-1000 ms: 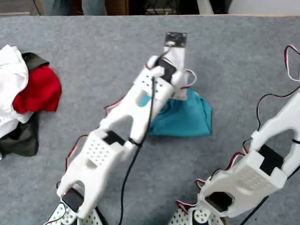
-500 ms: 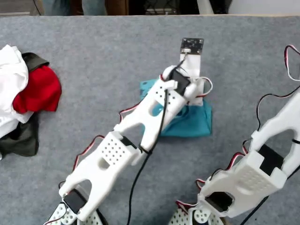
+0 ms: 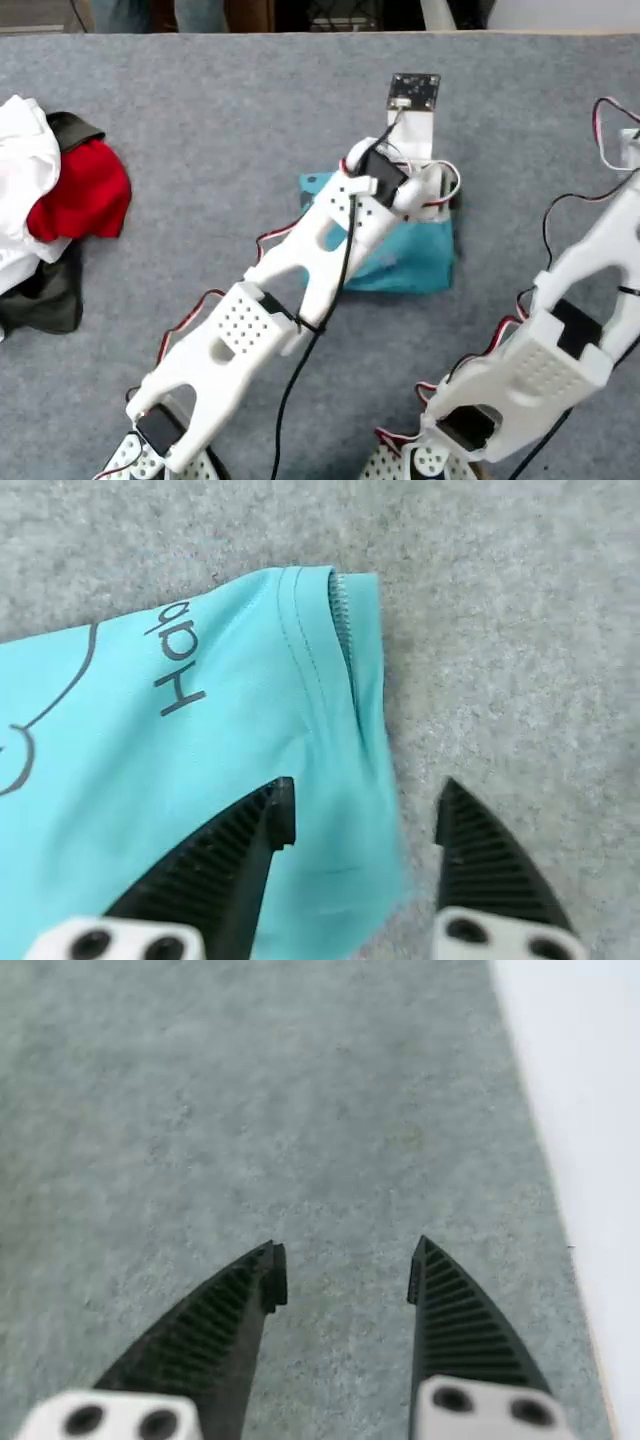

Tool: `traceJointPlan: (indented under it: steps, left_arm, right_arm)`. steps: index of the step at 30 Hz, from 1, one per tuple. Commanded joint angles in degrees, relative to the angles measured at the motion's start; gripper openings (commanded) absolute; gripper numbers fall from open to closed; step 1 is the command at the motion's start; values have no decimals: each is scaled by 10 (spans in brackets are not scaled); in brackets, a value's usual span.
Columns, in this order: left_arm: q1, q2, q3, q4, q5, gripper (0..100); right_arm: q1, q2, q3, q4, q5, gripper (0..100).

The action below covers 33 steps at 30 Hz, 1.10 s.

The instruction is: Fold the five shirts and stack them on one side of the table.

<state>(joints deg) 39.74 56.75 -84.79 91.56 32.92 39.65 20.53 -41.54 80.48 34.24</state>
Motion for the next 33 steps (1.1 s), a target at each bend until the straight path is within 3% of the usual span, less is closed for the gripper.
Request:
traceJointPlan:
  steps: [1,4,6,8,11,17,20,27,30,33]
  left_arm:
    - [-31,-57,-94,49,-15,212]
    - [-93,-94,-102,88,-60,89]
    - [-143,-114,-74,96,-98,20]
    - [-194,-140,-22,96,-127,29]
    - [-249,-195,79,96,-128,28]
    - [-266,-380,424,95,-151,28]
    - [-263,-491,601,57,-167,28]
    - [-296,-667,978,-181,-257,29]
    - [-326,-682,1068,-246,-270,29]
    - [-343,-684,1100,-251,-273,29]
  right_arm:
    - [-33,0,-18,37,2,204]
    - [-87,3,-17,108,2,172]
    - [-134,1,-22,158,2,92]
    - [-186,2,-18,194,3,9]
    - [-256,0,24,206,-19,22]
    - [-357,-17,197,186,-70,13]
    - [-360,-30,283,138,-77,13]
    - [-331,-77,444,-19,-74,13]
    - [-308,-80,502,-94,-73,13]
    - [-295,-80,527,-135,-73,14]
